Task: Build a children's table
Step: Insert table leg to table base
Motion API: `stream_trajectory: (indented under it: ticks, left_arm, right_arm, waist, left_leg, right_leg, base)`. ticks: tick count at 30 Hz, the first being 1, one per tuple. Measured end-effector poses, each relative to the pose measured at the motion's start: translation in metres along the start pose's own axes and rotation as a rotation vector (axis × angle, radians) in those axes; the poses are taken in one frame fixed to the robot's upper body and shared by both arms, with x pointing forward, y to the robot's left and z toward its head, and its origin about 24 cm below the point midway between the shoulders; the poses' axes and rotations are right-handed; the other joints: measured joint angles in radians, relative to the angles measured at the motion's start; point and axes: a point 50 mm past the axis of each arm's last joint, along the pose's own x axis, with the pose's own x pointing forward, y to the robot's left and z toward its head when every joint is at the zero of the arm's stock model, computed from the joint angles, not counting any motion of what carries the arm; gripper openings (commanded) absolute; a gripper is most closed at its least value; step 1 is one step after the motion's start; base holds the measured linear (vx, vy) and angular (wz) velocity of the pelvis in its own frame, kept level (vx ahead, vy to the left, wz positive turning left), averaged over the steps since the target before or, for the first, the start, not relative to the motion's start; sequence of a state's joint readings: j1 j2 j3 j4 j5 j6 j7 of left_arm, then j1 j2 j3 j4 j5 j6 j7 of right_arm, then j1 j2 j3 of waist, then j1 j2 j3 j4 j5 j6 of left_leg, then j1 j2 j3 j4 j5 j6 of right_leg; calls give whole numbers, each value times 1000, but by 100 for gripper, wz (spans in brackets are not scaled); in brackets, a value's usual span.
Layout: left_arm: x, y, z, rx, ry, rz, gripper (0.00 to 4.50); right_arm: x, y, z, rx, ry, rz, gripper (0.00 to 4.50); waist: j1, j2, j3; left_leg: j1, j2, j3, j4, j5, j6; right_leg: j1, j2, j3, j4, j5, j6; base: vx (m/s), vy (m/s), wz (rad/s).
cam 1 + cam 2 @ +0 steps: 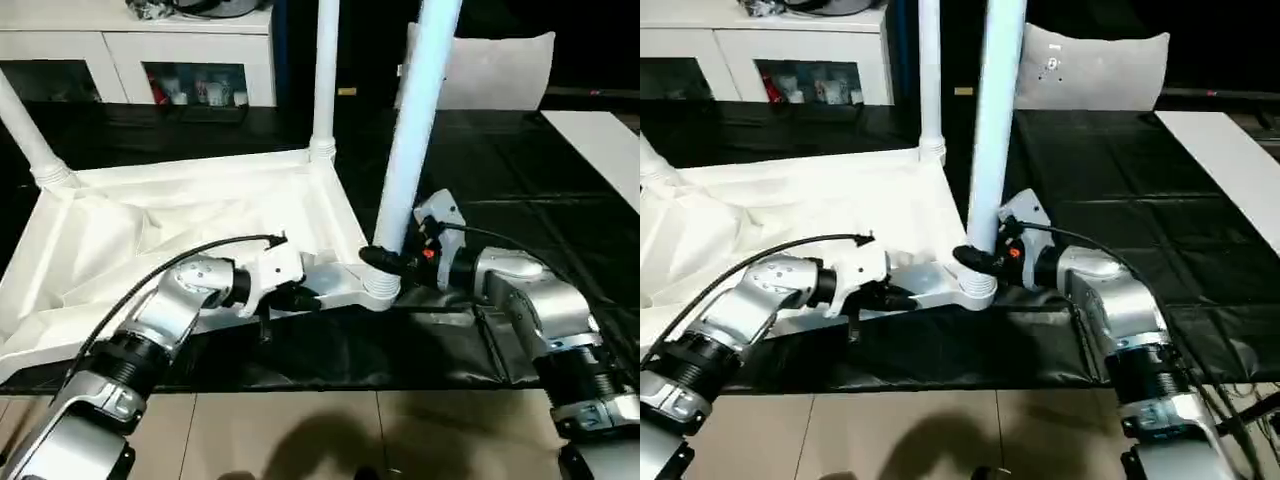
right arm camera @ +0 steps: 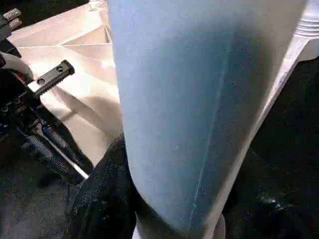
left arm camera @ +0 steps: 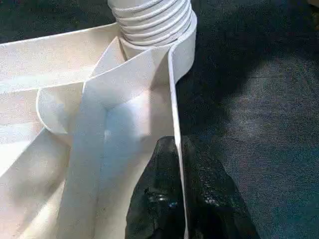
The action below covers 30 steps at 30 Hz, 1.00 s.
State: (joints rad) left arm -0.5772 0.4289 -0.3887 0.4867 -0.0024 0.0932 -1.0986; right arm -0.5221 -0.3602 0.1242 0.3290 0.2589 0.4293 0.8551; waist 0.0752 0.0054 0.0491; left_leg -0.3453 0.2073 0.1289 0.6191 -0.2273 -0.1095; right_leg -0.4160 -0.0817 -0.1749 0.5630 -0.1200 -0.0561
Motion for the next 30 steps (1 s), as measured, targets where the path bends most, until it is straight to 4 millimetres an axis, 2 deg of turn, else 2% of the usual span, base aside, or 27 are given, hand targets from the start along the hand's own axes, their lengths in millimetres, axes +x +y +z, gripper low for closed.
stream_trajectory:
  ticks: [3,9,15,20,23,26,30]
  left_arm:
    - [0,0,0,-1,3,1,0]
    - [1,0,0,-3,-3,-2,0]
    - [4,-2,1,-15,-14,-7,0]
    - [5,-3,-1,-27,-12,-8,0]
    - [5,-3,-3,-36,-7,-5,0]
    - [5,-3,-5,-41,-1,-5,0]
    - [6,-4,-5,-40,5,-15,0]
  right_arm:
    - [1,-1,-2,30,-16,-6,187]
    - [-6,-7,-14,195,-104,-29,187]
    - [-14,-2,-31,280,-213,-53,187]
    - [-16,4,-37,200,-232,-96,187]
    - [-12,9,-36,108,-211,-114,187]
    - [-10,13,-32,-12,-166,-105,187]
    - [-7,16,-32,-82,-124,-88,187]
  waist:
    - [-2,-1,-1]
    - [0,-1,-1]
    - [11,2,-3]
    - [11,11,-7]
    - [7,16,-7]
    - [-11,25,-9]
    - [-28,28,-9]
  left_leg:
    - [1,0,0,0,-1,-1]
    - [1,0,0,0,-1,-1]
    - [2,0,0,-1,-1,-1]
    - [5,0,0,-1,-1,-1]
    - [11,0,0,-1,-1,-1]
    - [13,0,-3,-2,-2,-1]
    - [15,2,-12,-3,-2,0]
  right_leg:
    - [2,0,0,-1,0,0]
    - [2,0,0,-1,0,0]
    - [3,0,-1,-1,0,0]
    - [5,0,-1,-2,0,0]
    - [11,0,-3,-5,0,0]
    - [20,2,-11,-17,0,1]
    - [34,2,-25,-33,1,2]
  base:
    - [0,0,0]
    - [0,0,0]
    - [0,0,0]
    - [0,0,0]
    - [0,0,0]
    - [0,0,0]
    - [0,0,0]
